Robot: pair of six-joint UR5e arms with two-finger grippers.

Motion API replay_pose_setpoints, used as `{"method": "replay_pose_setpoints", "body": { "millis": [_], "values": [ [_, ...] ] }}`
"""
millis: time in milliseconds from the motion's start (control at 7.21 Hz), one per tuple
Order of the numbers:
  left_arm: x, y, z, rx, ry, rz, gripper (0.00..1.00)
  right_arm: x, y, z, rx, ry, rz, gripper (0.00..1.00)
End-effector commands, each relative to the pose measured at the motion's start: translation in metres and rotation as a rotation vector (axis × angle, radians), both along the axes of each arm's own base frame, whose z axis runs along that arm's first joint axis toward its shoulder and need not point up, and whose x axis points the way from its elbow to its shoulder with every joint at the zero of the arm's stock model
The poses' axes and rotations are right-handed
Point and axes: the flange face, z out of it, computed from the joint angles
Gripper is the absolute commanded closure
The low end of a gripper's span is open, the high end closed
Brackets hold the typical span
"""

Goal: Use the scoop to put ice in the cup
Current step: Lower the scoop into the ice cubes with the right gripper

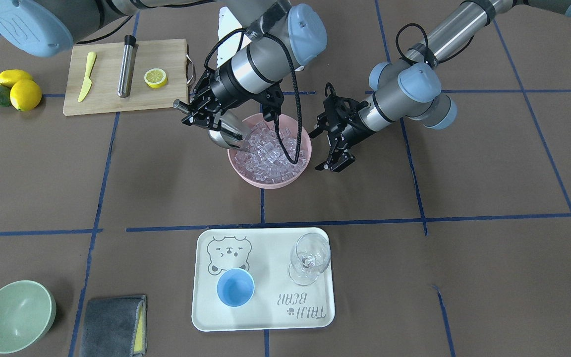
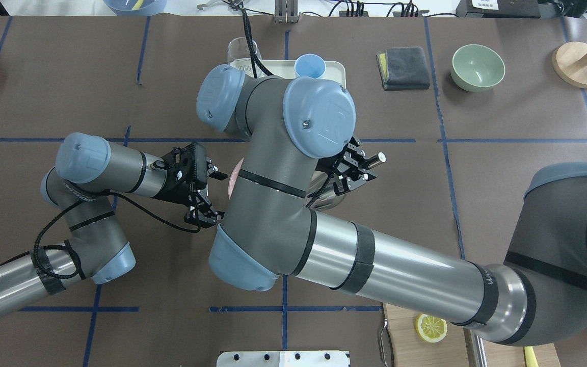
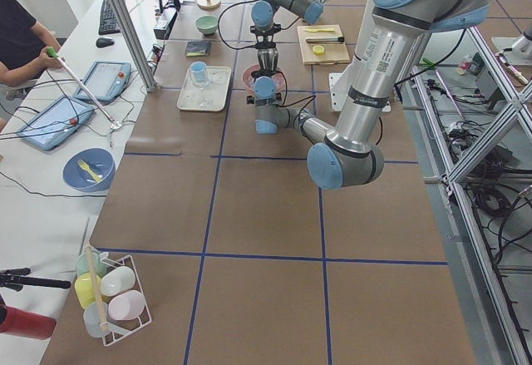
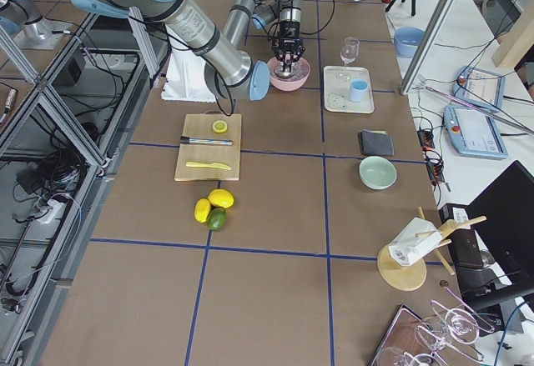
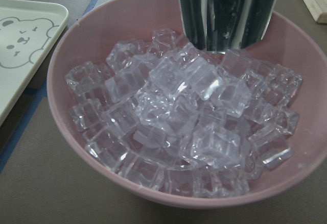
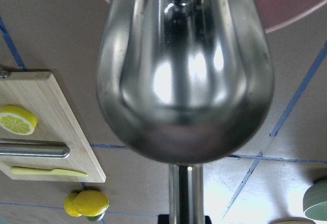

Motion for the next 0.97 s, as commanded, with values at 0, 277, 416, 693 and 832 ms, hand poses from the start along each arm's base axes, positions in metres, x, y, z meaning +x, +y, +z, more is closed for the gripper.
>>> {"method": "replay_pose_setpoints", "body": {
  "millis": [0,277,416,693,832],
  "values": [
    [0.000,0.000,0.001,0.000,-0.001,0.000,0.00,-0.008,-0.001,-0.002,-0.008,0.015,0.000,1.00],
    [-0.001,-0.001,0.001,0.000,-0.001,-0.001,0.00,-0.024,0.012,0.002,0.022,0.013,-0.015,1.00],
    [-0.001,0.000,0.002,-0.001,-0.002,-0.001,0.00,-0.029,0.013,0.006,0.036,-0.008,-0.012,1.00],
    [-0.001,0.000,0.004,-0.002,-0.005,-0.001,0.00,-0.032,0.010,0.015,0.056,-0.048,-0.008,1.00],
    [-0.001,0.000,0.004,-0.002,-0.005,-0.001,0.00,-0.033,0.009,0.018,0.061,-0.058,-0.005,1.00]
  ]
}}
